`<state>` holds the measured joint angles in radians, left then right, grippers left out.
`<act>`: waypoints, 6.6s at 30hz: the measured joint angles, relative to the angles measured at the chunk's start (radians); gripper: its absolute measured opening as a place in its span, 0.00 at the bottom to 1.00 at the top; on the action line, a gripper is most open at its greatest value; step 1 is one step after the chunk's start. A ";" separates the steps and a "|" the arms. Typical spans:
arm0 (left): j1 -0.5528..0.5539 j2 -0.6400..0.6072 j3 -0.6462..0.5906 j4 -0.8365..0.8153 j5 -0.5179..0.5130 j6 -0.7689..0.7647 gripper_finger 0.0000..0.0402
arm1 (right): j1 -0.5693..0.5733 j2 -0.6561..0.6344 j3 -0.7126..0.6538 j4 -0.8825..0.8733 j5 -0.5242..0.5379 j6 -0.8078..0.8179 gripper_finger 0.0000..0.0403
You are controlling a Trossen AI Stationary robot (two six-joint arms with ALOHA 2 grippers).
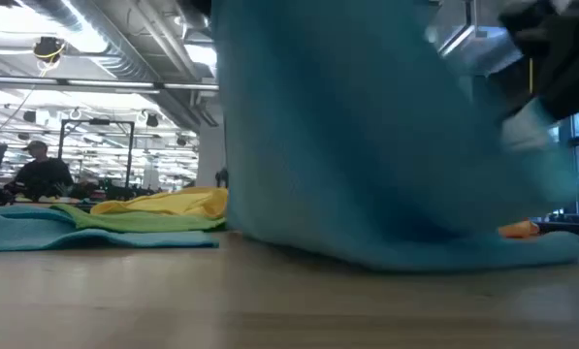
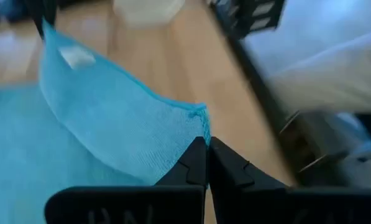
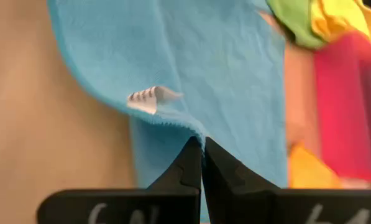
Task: Roll microfiber towels into tight, uniform cylinder then place into a basket
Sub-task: Fold the right blue microfiber towel
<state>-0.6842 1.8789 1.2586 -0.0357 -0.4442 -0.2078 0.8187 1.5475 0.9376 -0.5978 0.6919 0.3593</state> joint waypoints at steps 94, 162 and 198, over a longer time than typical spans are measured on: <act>0.128 0.000 -0.102 -0.411 -0.217 -0.331 0.00 | -0.206 -0.001 -0.125 -0.078 -0.162 0.500 0.00; 0.163 0.000 -0.158 -0.727 -0.439 -0.680 0.28 | -0.370 0.161 -0.095 -0.052 0.075 0.523 0.10; 0.185 -0.023 -0.156 -0.322 -0.120 -0.347 0.26 | -0.166 -0.008 -0.095 0.197 -0.312 0.277 0.11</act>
<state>-0.4995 1.8557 1.1030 -0.3579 -0.5640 -0.5545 0.6529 1.5394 0.8421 -0.4006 0.3796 0.6366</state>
